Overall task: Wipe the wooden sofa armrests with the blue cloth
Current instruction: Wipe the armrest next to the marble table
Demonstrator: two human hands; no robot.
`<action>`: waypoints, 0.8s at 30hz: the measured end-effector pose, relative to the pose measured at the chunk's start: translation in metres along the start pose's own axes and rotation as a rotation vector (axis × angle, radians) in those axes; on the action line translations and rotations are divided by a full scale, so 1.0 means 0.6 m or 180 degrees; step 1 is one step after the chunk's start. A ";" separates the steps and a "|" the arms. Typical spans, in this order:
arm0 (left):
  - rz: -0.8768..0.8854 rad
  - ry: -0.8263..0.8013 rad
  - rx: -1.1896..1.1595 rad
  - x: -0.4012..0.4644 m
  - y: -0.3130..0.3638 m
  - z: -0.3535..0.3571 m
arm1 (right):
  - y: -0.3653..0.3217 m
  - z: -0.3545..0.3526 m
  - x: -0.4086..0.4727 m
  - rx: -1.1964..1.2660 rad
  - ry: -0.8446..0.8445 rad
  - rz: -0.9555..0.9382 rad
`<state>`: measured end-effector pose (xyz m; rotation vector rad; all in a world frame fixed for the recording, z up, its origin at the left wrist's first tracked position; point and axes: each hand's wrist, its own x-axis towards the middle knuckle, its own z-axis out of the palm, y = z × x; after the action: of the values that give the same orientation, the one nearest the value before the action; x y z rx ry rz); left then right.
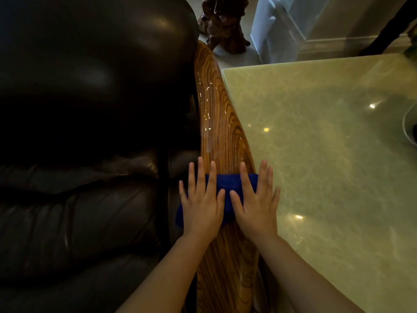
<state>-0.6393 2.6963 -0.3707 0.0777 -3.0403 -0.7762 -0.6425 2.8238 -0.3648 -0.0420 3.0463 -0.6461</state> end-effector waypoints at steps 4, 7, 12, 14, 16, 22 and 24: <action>-0.0183 0.0346 -0.0633 -0.034 -0.002 -0.008 | -0.020 -0.011 -0.007 0.0338 0.0561 0.0195; -0.0150 0.0275 -0.0845 -0.027 -0.001 0.003 | -0.034 -0.004 0.014 0.0384 0.0568 0.0250; -0.0307 0.0282 -0.0935 0.013 0.001 0.006 | -0.033 0.010 0.041 0.0303 0.0647 0.0160; -0.0329 0.0281 -0.0963 0.028 0.002 0.005 | -0.031 0.010 0.059 0.0259 0.0653 0.0101; -0.0302 0.0332 -0.1019 0.060 0.003 0.001 | -0.036 0.004 0.095 0.0201 0.0607 0.0044; -0.0220 0.0521 -0.1150 0.198 0.004 -0.008 | -0.052 -0.010 0.237 0.0288 0.0552 -0.0132; -0.0197 0.0502 -0.1205 0.257 0.003 -0.011 | -0.061 -0.010 0.289 0.0228 0.0508 -0.0106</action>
<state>-0.7932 2.6871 -0.3654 0.2194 -2.7028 -1.2669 -0.8155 2.7875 -0.3480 -0.0416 3.1774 -0.7978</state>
